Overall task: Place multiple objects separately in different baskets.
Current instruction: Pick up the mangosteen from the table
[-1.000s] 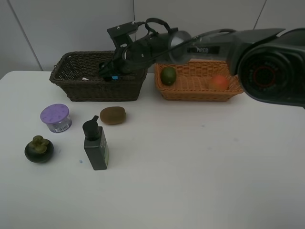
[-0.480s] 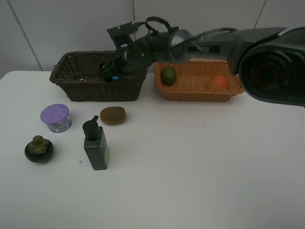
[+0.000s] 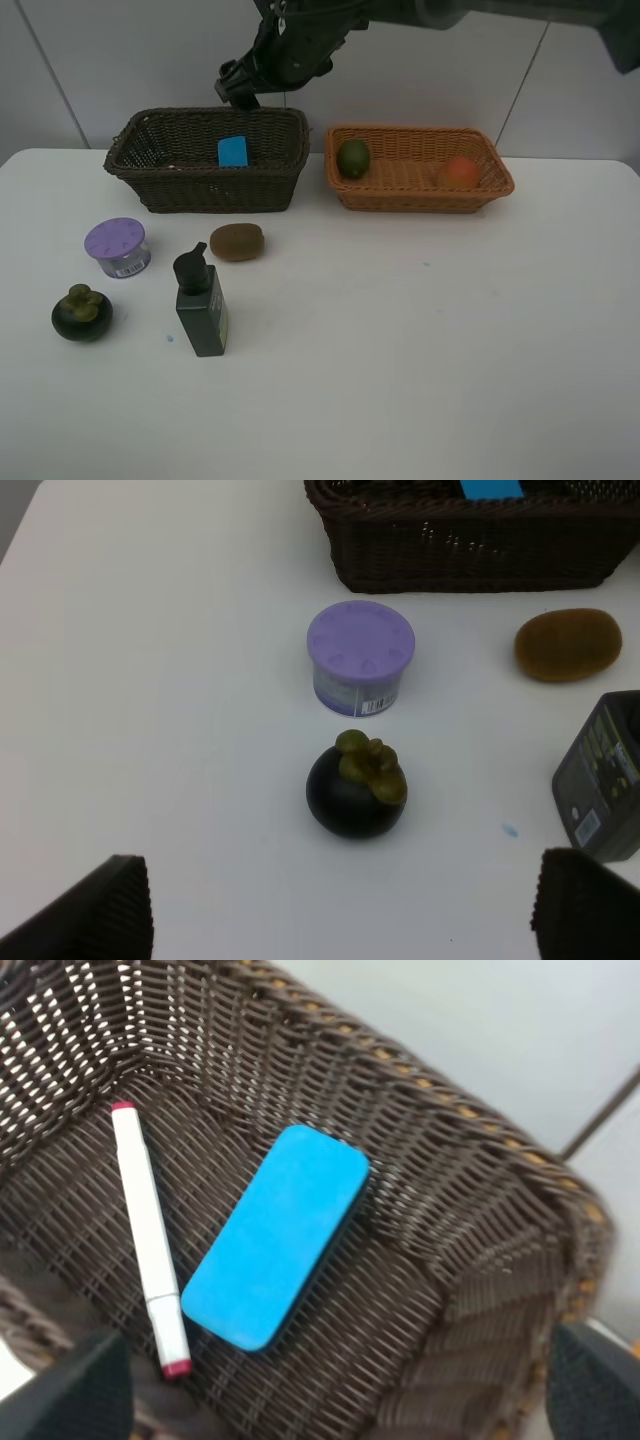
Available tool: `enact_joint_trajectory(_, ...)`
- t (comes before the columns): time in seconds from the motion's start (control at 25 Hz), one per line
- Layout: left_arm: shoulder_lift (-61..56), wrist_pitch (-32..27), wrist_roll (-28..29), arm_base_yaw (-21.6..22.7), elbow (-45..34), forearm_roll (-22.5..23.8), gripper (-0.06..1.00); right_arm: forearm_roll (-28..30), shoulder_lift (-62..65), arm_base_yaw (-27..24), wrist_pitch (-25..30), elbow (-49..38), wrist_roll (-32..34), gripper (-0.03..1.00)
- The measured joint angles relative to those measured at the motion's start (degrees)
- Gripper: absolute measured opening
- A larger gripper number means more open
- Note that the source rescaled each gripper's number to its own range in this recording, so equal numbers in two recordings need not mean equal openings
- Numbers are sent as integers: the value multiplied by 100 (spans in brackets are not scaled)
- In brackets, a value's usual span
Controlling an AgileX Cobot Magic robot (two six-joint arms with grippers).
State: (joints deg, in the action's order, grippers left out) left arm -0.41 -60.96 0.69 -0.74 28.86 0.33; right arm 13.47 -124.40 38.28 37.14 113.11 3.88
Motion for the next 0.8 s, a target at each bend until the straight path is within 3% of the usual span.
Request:
enact_joint_trajectory(0.6,0,0,0,0,0,0,100,17,1960,0,2604,0,-34,100)
enact_joint_trajectory(0.8,0,0,0,0,0,0,100,17,2562,0,3196,-101,-34,100)
